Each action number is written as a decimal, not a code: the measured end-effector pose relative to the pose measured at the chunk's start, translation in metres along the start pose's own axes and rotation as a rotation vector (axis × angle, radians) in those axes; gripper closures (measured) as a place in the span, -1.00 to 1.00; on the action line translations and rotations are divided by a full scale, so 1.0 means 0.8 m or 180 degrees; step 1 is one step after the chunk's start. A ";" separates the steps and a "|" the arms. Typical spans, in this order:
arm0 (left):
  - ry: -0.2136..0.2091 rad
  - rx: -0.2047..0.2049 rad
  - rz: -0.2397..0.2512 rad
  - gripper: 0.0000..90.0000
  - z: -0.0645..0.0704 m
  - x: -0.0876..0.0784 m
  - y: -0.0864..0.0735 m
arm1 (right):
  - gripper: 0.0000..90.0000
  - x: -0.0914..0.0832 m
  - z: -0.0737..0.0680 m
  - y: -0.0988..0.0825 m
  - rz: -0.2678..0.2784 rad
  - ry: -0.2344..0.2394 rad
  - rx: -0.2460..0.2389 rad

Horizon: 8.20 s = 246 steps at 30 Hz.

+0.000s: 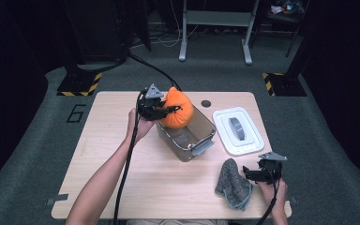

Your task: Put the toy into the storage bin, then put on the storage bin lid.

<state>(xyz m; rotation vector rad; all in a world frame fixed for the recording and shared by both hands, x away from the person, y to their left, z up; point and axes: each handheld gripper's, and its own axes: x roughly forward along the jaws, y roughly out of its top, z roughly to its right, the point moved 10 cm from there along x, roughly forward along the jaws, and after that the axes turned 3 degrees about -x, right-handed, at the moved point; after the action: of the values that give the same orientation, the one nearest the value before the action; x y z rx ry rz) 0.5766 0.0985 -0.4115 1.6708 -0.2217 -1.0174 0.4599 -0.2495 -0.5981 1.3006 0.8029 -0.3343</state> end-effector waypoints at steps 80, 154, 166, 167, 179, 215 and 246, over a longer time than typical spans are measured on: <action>0.0086 -0.0037 -0.0687 -0.16 -0.018 0.053 -0.052 | -0.97 0.000 -0.001 0.001 0.0017 -0.0029 -0.0019; 0.0713 -0.0645 -0.0741 -0.96 -0.064 -0.059 -0.307 | -0.89 0.015 0.023 0.093 0.0009 0.0179 -0.0155; 0.0700 -0.0669 -0.0758 -0.99 -0.063 -0.060 -0.309 | -0.80 0.050 0.020 0.129 -0.0056 0.0252 -0.0179; 0.0698 -0.0671 -0.0756 -0.99 -0.063 -0.060 -0.309 | -0.79 0.052 0.020 0.131 -0.0091 0.0256 -0.0155; 0.0679 -0.0629 -0.0764 -0.99 -0.063 -0.059 -0.308 | -0.30 0.092 0.022 0.163 -0.0069 0.0155 -0.0223; 0.0653 -0.0629 -0.0766 -0.98 -0.061 -0.058 -0.308 | 0.48 0.096 0.018 0.182 -0.0012 0.0190 -0.0171; 0.0656 -0.0627 -0.0767 -0.98 -0.061 -0.058 -0.308 | 0.49 0.003 0.015 0.247 0.0202 0.0264 -0.0336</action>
<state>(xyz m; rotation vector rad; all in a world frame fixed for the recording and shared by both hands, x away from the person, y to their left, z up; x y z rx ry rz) 0.4981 0.2523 -0.5996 1.6324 0.2142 -0.9993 0.5920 -0.2075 -0.4563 1.2441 0.8362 -0.1860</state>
